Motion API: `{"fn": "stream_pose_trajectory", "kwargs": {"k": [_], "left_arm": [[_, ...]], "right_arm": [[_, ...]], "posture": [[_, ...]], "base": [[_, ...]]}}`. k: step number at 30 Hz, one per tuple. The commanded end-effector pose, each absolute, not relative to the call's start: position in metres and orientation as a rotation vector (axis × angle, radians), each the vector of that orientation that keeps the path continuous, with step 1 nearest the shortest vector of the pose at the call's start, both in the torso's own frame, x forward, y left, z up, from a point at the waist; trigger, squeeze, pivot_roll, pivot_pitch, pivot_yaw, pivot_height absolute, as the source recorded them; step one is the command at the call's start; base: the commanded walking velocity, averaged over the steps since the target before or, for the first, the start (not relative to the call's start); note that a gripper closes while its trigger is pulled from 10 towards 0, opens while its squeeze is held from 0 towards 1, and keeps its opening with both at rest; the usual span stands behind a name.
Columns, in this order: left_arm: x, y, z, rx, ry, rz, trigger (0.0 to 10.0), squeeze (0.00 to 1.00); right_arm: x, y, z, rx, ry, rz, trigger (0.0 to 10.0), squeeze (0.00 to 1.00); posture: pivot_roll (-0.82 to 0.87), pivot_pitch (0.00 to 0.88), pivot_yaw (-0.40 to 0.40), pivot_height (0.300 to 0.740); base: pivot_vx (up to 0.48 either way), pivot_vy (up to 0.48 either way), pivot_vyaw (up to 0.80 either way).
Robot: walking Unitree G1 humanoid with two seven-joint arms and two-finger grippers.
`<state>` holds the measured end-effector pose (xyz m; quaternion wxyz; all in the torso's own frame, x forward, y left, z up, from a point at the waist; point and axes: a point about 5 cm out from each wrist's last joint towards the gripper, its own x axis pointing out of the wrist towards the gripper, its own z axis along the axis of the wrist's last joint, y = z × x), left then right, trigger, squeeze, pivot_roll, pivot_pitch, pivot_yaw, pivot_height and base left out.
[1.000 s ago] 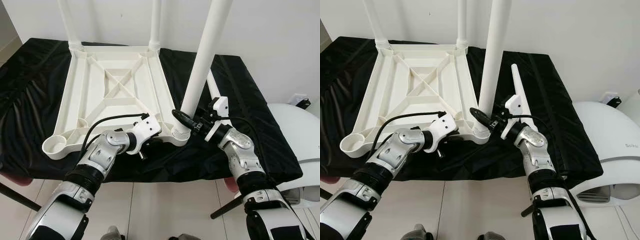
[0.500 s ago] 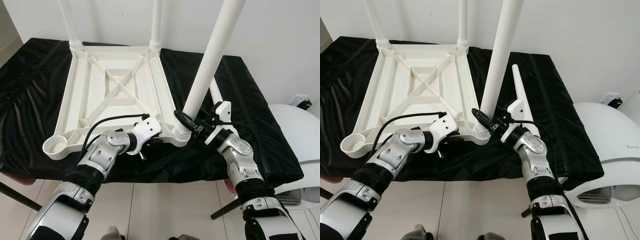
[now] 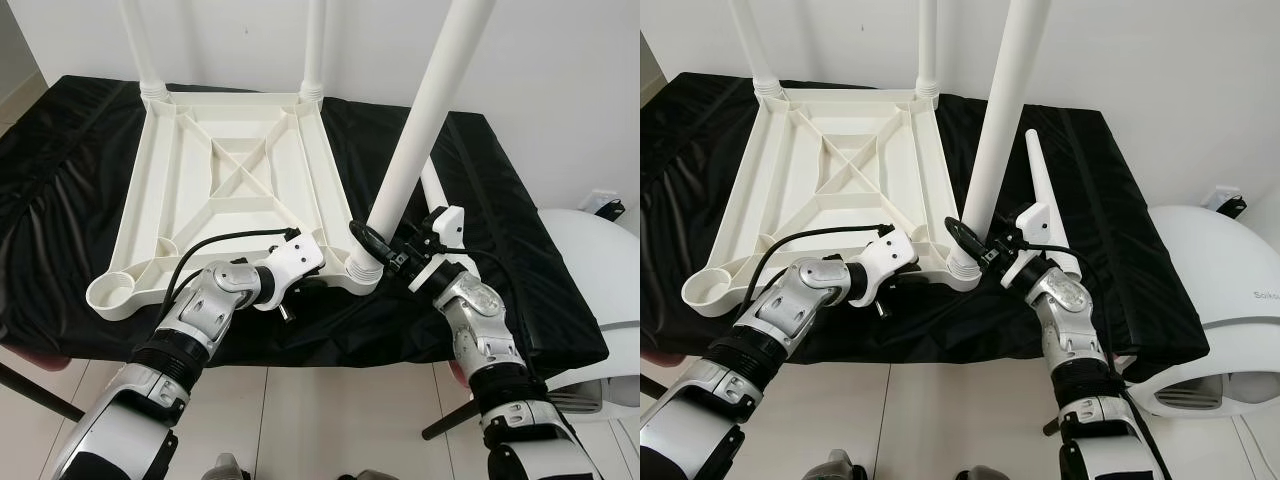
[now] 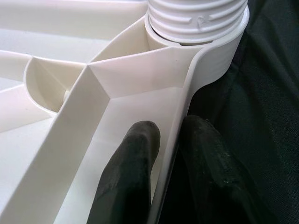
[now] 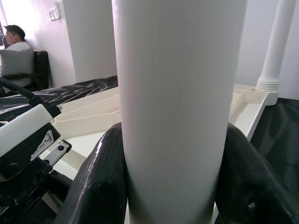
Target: Building children table
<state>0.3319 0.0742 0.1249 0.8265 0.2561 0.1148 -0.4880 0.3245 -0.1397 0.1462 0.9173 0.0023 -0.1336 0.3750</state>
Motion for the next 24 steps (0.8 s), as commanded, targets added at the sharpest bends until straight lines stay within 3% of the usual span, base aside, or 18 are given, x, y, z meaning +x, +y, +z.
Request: {"fn": "stream_pose_trajectory", "kwargs": {"k": [1,24], "left_arm": [[0.328,0.066,0.129,0.562,0.217,-1.086,10.0,0.00],[0.329,0.065,0.131,0.568,0.211,-1.090,10.0,0.00]], "right_arm": [[0.317,-0.138,0.114,0.024,-0.121,0.765,10.0,0.00],[0.309,-0.127,0.123,0.025,-0.200,0.675,10.0,0.00]], "posture": [[0.02,0.041,-0.041,0.740],[0.01,0.029,-0.043,0.740]], "base": [[0.000,0.000,0.00],[0.000,0.000,0.00]]}}
